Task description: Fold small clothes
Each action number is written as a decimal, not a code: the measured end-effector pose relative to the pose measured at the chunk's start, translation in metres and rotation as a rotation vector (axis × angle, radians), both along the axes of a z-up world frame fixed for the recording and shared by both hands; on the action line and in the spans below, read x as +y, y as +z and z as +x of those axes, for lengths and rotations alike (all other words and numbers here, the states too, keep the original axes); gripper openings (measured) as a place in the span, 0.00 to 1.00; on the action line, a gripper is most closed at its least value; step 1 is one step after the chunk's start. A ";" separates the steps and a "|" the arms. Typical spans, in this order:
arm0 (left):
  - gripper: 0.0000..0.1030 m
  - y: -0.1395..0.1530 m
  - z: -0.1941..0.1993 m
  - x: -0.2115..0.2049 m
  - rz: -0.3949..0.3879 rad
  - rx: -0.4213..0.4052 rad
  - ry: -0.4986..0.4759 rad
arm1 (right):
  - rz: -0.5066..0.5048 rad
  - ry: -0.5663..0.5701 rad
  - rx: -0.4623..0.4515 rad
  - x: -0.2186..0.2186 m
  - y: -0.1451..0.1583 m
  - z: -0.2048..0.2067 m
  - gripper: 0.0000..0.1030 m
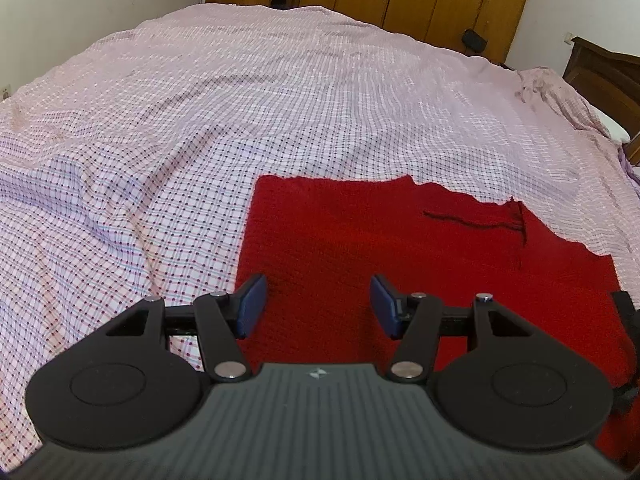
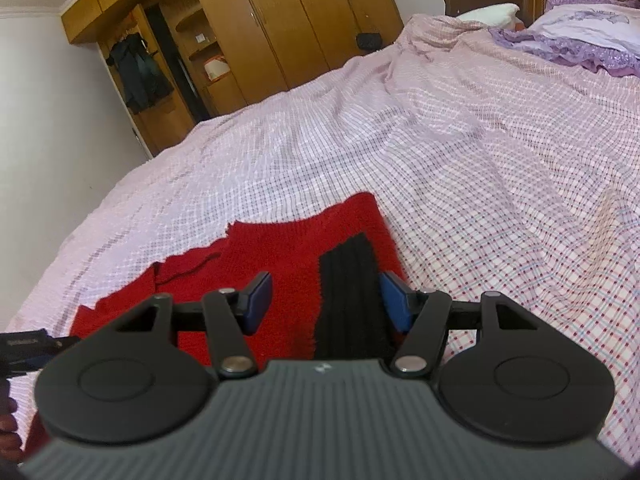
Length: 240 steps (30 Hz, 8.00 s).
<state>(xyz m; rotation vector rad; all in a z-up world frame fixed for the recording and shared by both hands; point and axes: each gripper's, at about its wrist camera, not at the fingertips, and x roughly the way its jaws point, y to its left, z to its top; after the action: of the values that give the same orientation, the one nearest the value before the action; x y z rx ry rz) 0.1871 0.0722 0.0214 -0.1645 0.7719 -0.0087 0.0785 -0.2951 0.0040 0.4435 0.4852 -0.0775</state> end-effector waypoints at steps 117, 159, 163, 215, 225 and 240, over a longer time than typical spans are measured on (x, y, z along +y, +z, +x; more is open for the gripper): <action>0.63 0.013 -0.257 0.000 0.135 0.118 -0.314 | -0.485 0.578 0.234 0.110 0.011 -0.202 0.67; 0.71 0.022 -0.312 -0.043 0.199 0.043 -0.587 | -0.521 0.403 0.061 0.120 0.002 -0.186 0.76; 0.71 0.011 -0.314 -0.051 0.261 0.043 -0.592 | -0.472 0.376 0.052 0.114 0.007 -0.183 0.76; 0.39 0.013 -0.246 -0.012 0.151 -0.036 -0.367 | -0.401 0.330 0.058 0.058 0.008 -0.192 0.15; 0.14 0.031 -0.243 -0.015 0.123 -0.091 -0.370 | -0.420 0.286 -0.034 0.063 0.024 -0.187 0.12; 0.13 0.060 -0.205 -0.019 0.133 -0.184 -0.338 | -0.481 0.255 -0.120 0.065 0.047 -0.152 0.12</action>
<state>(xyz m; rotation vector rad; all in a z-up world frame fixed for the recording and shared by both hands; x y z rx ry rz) -0.0181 0.0528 0.0817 0.0934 0.6071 -0.2889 -0.0734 -0.2297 0.0514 -0.0864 0.3856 0.0778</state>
